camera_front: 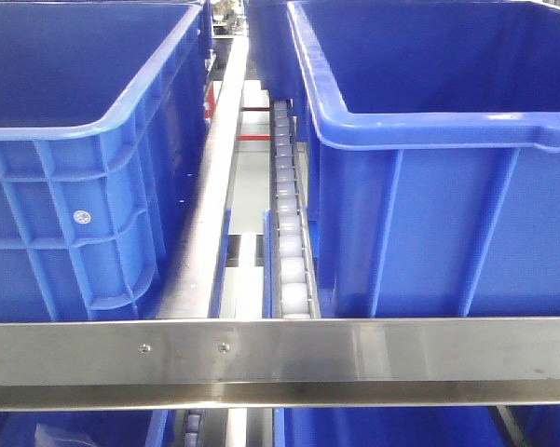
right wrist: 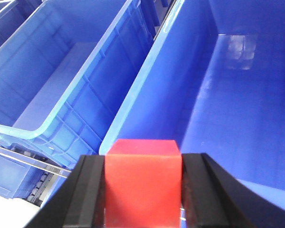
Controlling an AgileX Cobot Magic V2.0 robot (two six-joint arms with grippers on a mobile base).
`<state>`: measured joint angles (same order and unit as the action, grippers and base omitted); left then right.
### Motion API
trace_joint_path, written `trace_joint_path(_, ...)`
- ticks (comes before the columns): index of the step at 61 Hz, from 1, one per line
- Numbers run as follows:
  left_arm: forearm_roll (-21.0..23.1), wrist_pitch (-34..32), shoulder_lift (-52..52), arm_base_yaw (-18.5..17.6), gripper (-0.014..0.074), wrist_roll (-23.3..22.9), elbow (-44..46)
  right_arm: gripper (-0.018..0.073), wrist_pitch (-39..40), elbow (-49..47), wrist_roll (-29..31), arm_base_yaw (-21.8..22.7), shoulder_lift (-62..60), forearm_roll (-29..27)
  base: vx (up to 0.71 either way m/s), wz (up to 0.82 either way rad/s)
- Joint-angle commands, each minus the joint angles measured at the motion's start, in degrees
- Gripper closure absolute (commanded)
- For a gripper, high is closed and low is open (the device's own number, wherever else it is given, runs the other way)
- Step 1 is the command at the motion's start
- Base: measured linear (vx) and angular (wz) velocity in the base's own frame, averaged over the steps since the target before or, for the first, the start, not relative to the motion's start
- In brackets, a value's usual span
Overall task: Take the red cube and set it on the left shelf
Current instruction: 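Position the base facing the blue bins on the rack shelf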
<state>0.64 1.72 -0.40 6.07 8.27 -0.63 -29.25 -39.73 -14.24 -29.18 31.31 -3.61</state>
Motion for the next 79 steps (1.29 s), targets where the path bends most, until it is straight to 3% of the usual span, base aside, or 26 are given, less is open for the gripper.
trace_joint_path(1,0.27,-5.20,-0.84,0.04,0.0491,0.03,-1.26,0.0501,6.35,-1.50,0.43,-0.11,0.14,0.77,0.00,0.00)
trace_joint_path(55,0.27,-5.20,-0.84,0.04,0.0491,0.03,-1.26,0.0501,7.48,-1.50,0.43,-0.11,0.25,0.84,0.00,0.00)
trace_joint_path(79,0.27,-5.20,-0.84,0.04,0.0491,0.03,-1.26,0.0501,8.08,-1.83,0.43,0.19,9.47,9.83,0.00,0.00)
